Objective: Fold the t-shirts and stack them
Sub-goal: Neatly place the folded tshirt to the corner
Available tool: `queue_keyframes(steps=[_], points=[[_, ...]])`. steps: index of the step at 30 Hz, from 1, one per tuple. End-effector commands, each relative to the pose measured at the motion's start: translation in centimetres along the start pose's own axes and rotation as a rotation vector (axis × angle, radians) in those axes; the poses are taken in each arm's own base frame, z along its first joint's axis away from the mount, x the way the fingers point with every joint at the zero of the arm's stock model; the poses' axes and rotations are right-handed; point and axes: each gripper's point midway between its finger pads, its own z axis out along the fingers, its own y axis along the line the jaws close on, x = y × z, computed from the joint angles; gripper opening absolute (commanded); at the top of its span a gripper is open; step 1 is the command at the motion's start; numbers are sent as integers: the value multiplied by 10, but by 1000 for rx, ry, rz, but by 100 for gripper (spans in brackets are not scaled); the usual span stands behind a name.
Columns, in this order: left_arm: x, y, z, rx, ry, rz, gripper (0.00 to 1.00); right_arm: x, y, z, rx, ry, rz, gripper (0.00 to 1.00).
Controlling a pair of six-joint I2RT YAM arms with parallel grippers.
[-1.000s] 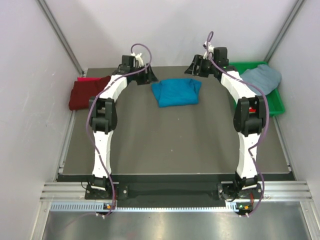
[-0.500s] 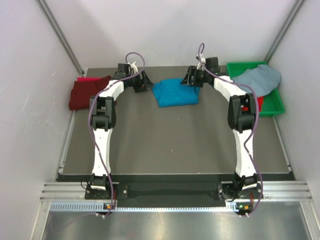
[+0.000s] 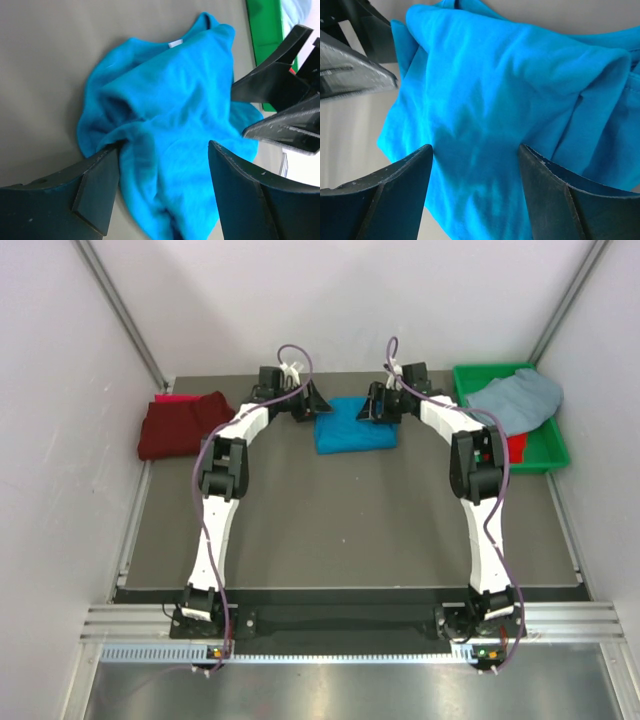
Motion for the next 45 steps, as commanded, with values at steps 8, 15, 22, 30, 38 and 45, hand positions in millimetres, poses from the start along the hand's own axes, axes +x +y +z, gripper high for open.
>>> queue_keyframes(steps=[8, 15, 22, 30, 38, 45], points=[[57, 17, 42, -39, 102, -59, 71, -6, 11, 5, -15, -18, -47, 70], [68, 13, 54, -19, 120, -61, 45, -4, 13, 4, -15, -16, -48, 70], [58, 12, 50, -39, 96, -52, 0, -5, 13, 4, -12, -17, -49, 70], [-17, -2, -28, -119, -30, 49, 0, -10, 16, -2, -6, -31, -64, 70], [-64, -6, -116, -194, -90, 146, 0, -30, 15, -23, -4, -73, -52, 70], [-87, -13, -175, -272, -113, 238, 0, -34, -2, -37, 28, -83, -49, 70]])
